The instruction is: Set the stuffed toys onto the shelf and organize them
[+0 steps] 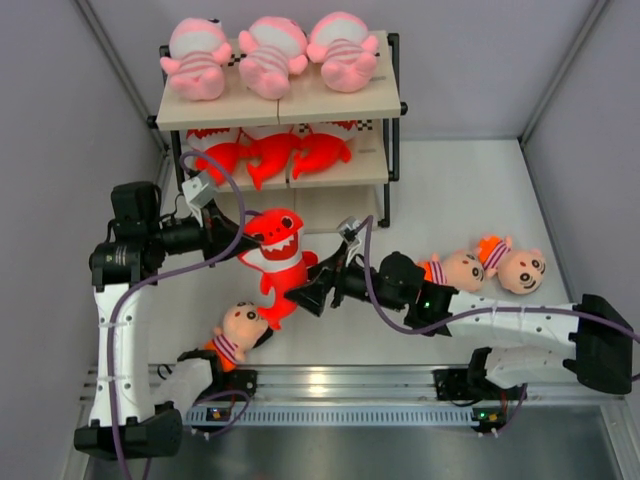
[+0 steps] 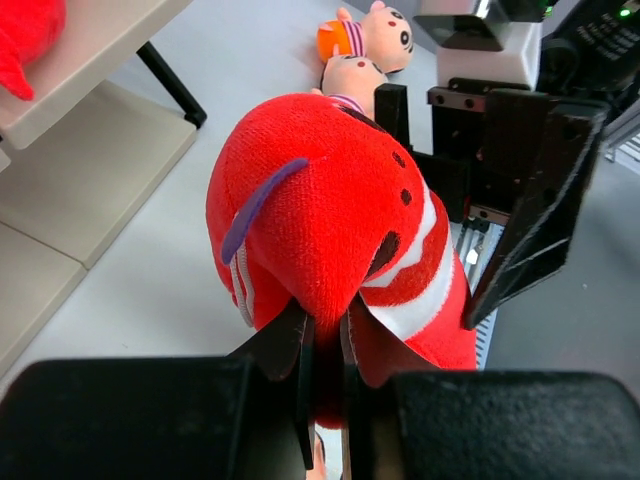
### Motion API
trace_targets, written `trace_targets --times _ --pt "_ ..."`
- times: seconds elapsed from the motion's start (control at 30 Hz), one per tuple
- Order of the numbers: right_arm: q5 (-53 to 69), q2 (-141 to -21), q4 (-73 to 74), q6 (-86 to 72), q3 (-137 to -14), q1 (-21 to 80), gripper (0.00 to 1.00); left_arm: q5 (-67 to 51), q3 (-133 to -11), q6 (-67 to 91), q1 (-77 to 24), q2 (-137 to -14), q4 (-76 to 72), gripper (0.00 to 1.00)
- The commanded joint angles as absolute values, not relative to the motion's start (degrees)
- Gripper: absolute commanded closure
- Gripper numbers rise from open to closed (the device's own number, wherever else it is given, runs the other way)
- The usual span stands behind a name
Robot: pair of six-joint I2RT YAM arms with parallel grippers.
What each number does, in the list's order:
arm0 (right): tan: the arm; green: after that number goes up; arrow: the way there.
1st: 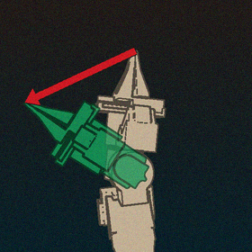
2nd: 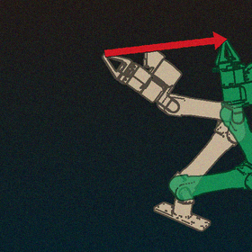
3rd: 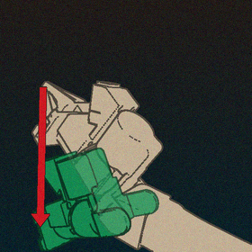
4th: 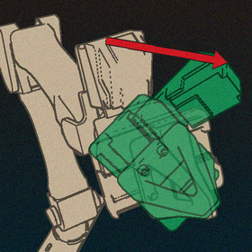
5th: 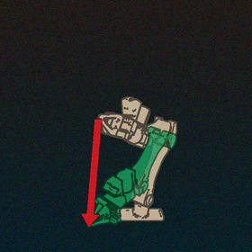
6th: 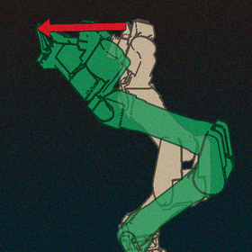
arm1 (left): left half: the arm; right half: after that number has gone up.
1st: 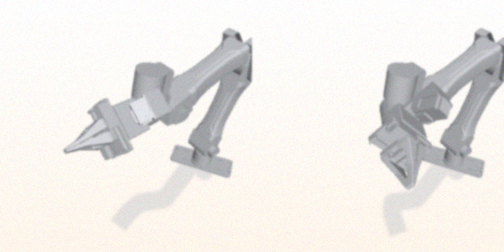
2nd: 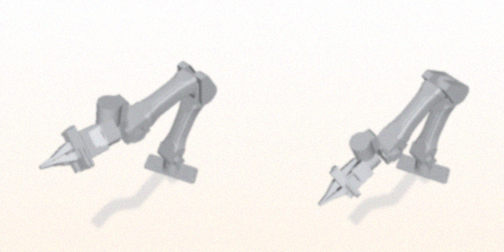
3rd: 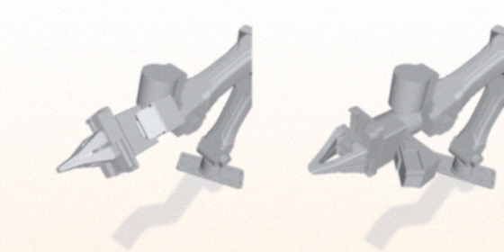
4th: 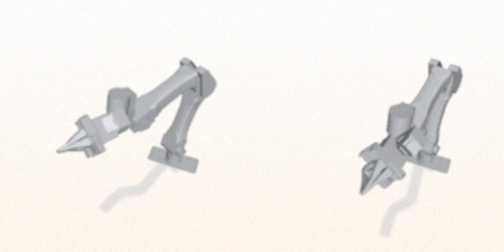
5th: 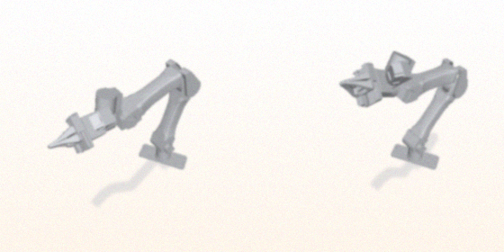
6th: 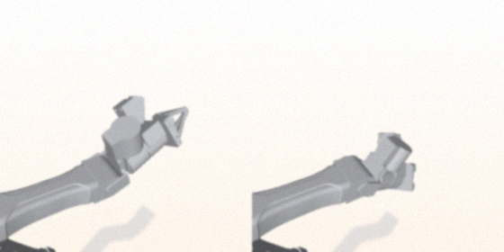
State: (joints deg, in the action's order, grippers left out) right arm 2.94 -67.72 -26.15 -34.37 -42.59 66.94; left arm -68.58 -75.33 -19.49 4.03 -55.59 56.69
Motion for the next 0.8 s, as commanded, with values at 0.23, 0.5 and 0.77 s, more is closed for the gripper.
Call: trace_targets --times 0.23,0.5,0.77 --pt "0.80 -63.12 -27.18 -36.74 -45.96 63.99 0.95 -66.66 -76.64 -18.98 4.13 -54.67 55.37 0.55" --pt "-27.22 -63.63 20.14 -33.32 -63.94 59.68 1.00 -38.34 -79.80 -18.02 4.04 -55.46 55.37 0.22" --pt "-52.17 -74.26 41.91 -30.93 -83.83 58.98 1.00 -36.82 -79.80 -17.58 4.04 -56.69 55.46 0.21"
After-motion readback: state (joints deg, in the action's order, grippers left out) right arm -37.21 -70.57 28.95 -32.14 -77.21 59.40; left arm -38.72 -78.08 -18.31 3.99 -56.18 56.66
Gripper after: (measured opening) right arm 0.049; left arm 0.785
